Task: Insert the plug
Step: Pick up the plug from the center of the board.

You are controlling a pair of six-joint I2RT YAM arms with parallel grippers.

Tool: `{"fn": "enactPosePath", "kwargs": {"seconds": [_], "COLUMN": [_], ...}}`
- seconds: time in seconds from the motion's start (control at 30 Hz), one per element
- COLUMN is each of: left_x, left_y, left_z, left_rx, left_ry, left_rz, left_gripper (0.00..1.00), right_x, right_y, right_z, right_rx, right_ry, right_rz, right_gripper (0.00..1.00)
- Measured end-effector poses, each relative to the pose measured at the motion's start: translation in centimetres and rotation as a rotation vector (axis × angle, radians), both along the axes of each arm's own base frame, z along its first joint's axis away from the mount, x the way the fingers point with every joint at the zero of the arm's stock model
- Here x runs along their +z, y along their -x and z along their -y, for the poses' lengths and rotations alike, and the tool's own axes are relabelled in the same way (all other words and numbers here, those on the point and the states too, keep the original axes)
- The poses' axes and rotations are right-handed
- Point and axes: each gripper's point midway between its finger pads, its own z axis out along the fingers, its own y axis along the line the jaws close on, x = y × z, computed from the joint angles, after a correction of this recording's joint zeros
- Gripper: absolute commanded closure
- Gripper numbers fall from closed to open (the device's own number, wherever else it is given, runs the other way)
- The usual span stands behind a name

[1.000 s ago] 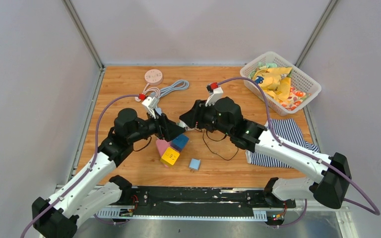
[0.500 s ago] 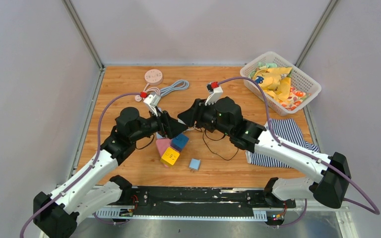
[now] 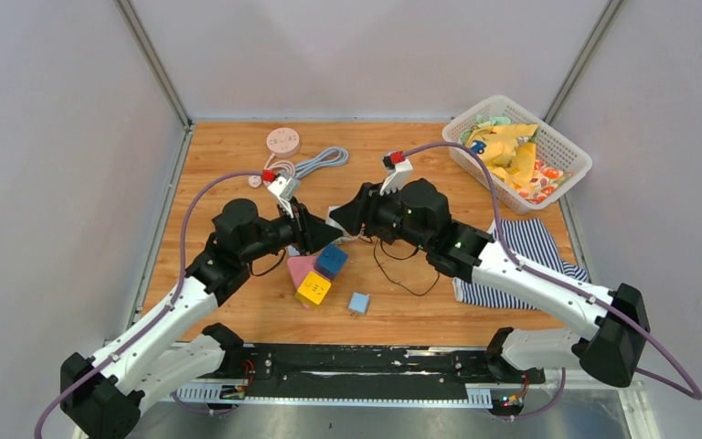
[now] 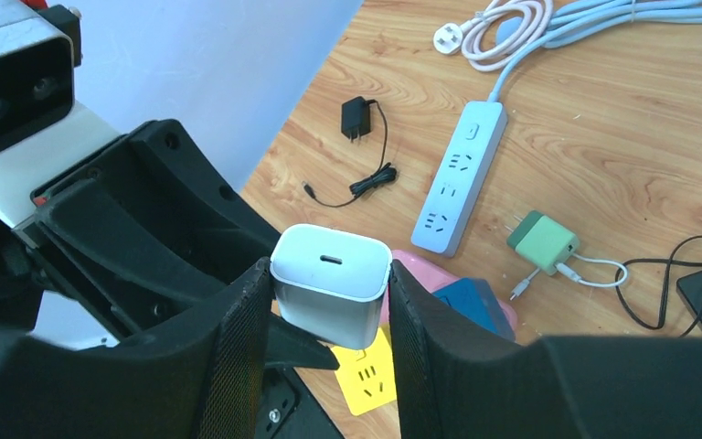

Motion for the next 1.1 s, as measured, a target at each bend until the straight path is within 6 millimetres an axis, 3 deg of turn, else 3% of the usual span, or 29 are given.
{"fn": "enactPosePath", "kwargs": {"seconds": [0.13, 0.2, 0.3, 0.47, 0.63, 0.93, 1.1], "left_x": [0.2, 0.3, 0.3, 0.7, -0.1, -1.3, -1.4], "left_y": [0.3, 0.1, 0.0, 0.3, 0.0, -0.1, -0.2], "left_z": [-0.1, -0.3, -0.4, -0.2, -0.4, -0.1, 0.0], "left_rx": [-0.026, -0.025, -0.033, -0.051, -0.034, -0.033, -0.029], "left_ry": [-0.027, -0.047, -0.08, -0.13, -0.193, -0.271, -0.291], "left_rz": [0.069, 0.109, 0.165, 0.279, 0.346, 0.401, 0.424], "left_gripper": [1.0, 1.0, 1.0, 1.0, 1.0, 1.0, 1.0], "right_x": [0.3, 0.0, 0.1, 2.9, 3.9, 0.4, -1.6], "right_y": [0.8, 1.5, 2.3, 1.9, 2.0, 1.2, 1.0], "right_z": [0.6, 1.0, 1.5, 2.7, 2.3, 1.3, 1.2], "right_rx": [0.056, 0.098, 0.157, 0.188, 0.235, 0.282, 0.299], "right_ry": [0.017, 0.049, 0.099, 0.122, 0.157, 0.305, 0.369], "right_rz": [0.008, -0.004, -0.029, -0.03, -0.054, -0.165, -0.205], "right_gripper": [0.37, 0.33, 0.32, 0.3, 0.3, 0.29, 0.36]}}
